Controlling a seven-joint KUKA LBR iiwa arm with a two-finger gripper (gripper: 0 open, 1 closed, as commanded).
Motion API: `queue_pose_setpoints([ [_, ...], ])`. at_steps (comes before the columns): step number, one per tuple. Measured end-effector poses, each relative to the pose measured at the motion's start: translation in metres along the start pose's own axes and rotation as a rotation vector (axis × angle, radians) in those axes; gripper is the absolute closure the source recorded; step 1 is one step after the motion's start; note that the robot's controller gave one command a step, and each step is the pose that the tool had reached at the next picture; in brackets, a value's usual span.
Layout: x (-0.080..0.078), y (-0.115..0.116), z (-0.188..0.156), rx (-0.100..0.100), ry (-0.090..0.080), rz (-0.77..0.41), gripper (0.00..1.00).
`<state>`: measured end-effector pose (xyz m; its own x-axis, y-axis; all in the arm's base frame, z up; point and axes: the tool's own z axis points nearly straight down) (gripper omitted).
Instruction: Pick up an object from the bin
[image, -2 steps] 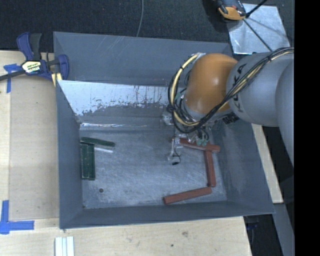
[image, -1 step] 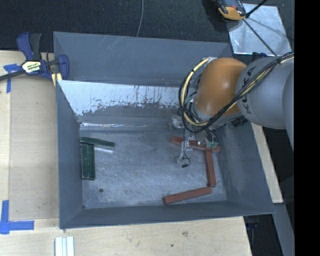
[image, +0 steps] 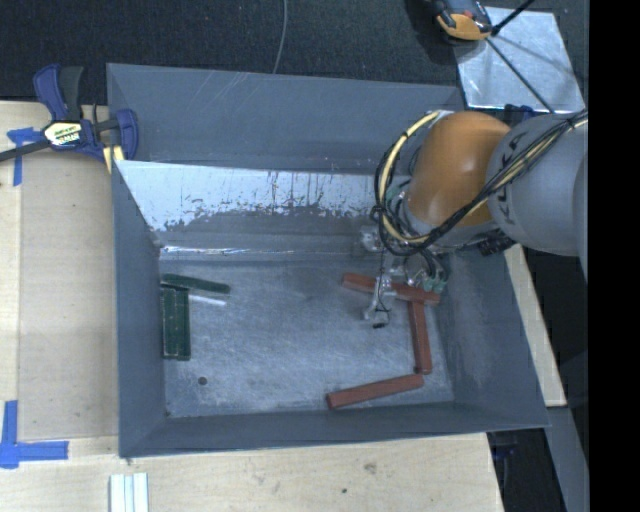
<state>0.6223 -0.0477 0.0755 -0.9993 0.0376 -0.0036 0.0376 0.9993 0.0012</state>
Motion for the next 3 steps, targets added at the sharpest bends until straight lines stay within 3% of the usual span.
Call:
queue_pose_setpoints([
  [1, -0.003, -0.058, 0.005, 0.002, -0.003, -0.126, 1.0],
  [2, -0.003, -0.058, 0.005, 0.002, -0.003, -0.126, 1.0],
  [3, -0.001, -0.059, -0.029, 0.0, 0.005, -0.205, 1.0],
])
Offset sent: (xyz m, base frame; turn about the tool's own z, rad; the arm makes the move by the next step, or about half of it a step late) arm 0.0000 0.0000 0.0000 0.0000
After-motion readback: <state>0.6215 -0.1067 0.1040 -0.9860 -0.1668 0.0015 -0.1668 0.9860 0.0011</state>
